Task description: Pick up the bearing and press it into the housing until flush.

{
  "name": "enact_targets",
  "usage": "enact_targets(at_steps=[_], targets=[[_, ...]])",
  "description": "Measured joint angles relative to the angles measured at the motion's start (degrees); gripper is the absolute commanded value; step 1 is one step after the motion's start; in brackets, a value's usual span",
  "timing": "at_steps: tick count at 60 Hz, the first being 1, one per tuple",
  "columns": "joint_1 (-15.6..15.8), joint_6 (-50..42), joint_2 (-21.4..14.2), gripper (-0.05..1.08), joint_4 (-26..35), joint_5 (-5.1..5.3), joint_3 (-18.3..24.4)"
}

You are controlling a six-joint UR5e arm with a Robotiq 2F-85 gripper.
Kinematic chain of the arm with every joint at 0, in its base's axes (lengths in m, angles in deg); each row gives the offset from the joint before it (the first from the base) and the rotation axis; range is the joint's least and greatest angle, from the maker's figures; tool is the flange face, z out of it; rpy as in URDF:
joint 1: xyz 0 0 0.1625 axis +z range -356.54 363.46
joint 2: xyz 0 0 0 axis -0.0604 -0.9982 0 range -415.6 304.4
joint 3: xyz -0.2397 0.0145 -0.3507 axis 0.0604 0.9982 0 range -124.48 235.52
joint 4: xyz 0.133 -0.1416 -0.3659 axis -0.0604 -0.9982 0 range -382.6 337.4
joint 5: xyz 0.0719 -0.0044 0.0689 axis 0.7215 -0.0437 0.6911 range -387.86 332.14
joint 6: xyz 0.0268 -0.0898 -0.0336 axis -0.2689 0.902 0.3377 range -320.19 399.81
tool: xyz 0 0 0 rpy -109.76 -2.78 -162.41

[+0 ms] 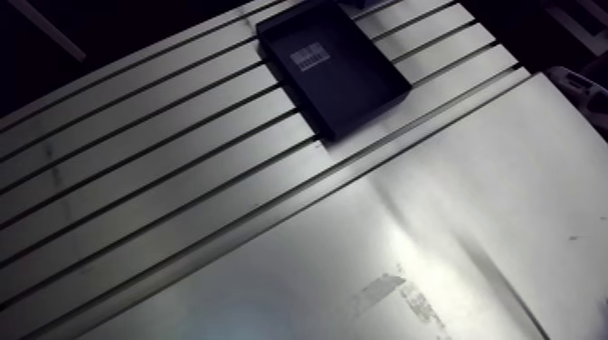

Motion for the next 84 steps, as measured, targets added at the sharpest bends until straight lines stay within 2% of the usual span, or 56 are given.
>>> enact_targets(at_steps=[45,46,47,48,49,50,84], targets=[[0.03,0.00,0.07,0.66,0.06,0.02,-0.10],[0.02,0.00,0.07,0.57,0.07,0.02,-0.09],[0.02,-0.01,0.07,0.57,0.07,0.02,-0.09],[0.01,-0.01,0.06,0.27,0.07,0.02,-0.09],[0.01,-0.02,0.06,0.27,0.07,0.02,-0.09],[0.00,-0.04,0.05,0.02,0.06,0.02,-0.10],[-0.05,-0.71,-1.27,0.01,0.52,0.21,0.38]])
